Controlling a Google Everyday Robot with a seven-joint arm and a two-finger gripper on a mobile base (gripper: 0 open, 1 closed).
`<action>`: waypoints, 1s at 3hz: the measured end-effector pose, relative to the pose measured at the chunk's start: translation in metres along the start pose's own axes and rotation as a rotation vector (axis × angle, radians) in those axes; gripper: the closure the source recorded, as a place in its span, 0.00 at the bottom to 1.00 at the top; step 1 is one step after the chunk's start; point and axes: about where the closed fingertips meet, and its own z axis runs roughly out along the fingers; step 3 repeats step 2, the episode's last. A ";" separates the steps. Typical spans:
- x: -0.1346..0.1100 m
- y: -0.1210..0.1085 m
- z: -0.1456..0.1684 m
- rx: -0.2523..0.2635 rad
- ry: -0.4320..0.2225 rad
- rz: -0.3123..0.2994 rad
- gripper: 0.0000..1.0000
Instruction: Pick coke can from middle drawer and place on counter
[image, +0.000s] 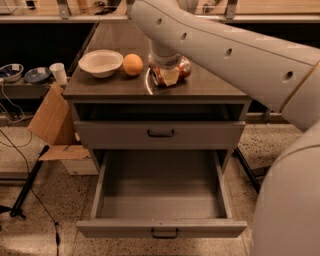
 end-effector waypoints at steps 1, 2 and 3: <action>0.001 0.001 -0.013 0.010 0.008 0.005 0.00; 0.001 0.001 -0.013 0.010 0.008 0.005 0.00; 0.001 0.001 -0.013 0.010 0.008 0.005 0.00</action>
Offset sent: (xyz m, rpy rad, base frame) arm -0.0139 -0.0002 0.0217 0.0008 -0.0250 -0.0096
